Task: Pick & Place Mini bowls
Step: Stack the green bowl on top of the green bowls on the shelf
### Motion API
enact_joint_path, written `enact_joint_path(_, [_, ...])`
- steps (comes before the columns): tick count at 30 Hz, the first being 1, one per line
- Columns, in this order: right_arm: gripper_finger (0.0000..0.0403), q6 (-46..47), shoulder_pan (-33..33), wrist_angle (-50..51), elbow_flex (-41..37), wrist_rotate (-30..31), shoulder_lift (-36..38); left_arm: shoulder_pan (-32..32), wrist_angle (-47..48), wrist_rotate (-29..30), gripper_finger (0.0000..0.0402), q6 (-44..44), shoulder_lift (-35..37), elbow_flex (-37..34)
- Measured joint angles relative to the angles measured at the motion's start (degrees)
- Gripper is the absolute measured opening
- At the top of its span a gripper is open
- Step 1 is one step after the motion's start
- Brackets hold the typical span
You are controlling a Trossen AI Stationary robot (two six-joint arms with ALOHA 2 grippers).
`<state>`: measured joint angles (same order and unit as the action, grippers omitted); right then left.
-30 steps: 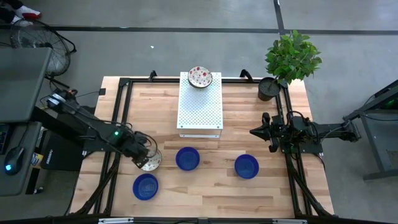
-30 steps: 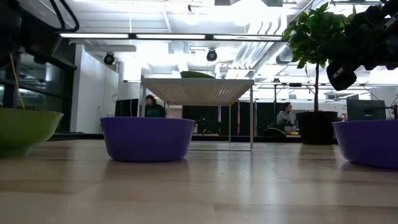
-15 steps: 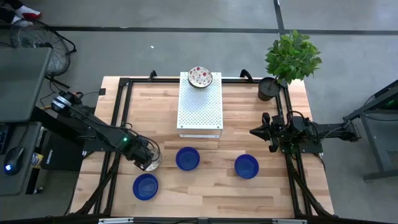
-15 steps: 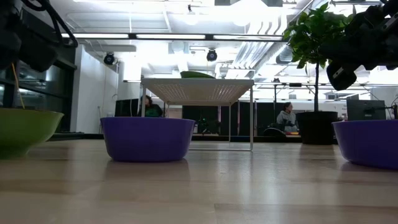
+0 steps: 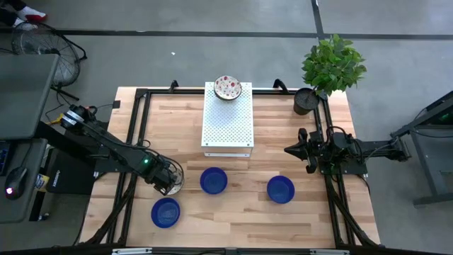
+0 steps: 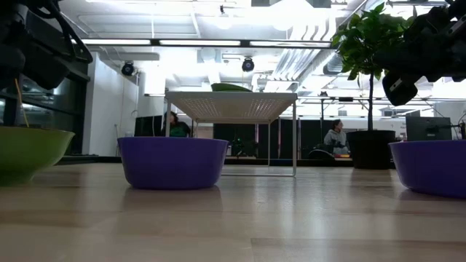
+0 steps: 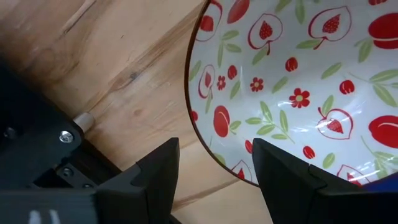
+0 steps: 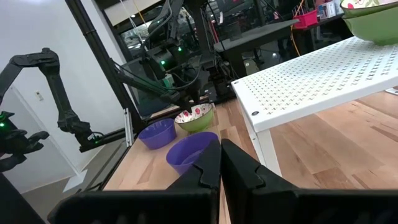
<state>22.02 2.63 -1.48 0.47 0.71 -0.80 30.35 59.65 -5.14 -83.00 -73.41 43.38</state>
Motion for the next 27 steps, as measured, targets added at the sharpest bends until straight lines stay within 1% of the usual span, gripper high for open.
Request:
enact_joint_path(8, [0.0000,-0.01,0.00,-0.02,0.00,0.00,0.01,0.00,-0.07,0.31,0.0197,-0.02,0.00,-0.03])
enact_joint_path(15, [0.0000,0.00,0.00,-0.04,0.00,0.00,0.00,-0.02,-0.02,2.79,0.0197,-1.31,0.00,-0.04])
enact_joint_path(19, [0.0000,-0.01,0.00,-0.04,-0.01,0.00,0.00,-0.01,-0.06,3.14,0.0197,-1.31,0.00,-0.11])
enact_joint_path(22, [0.0000,-0.02,0.00,-0.04,-0.01,-0.01,0.00,0.00,-1.93,2.90,0.0197,-1.33,0.00,-1.58])
enact_joint_path(25, [0.0000,-0.02,-0.01,-0.04,-0.01,0.00,0.00,0.00,-6.15,2.89,0.0197,-1.33,0.00,-3.80])
enact_joint_path(27, [0.0000,-0.02,-0.02,-0.04,0.00,-0.02,0.00,-0.02,-6.60,2.45,0.0197,-1.58,0.00,-4.80])
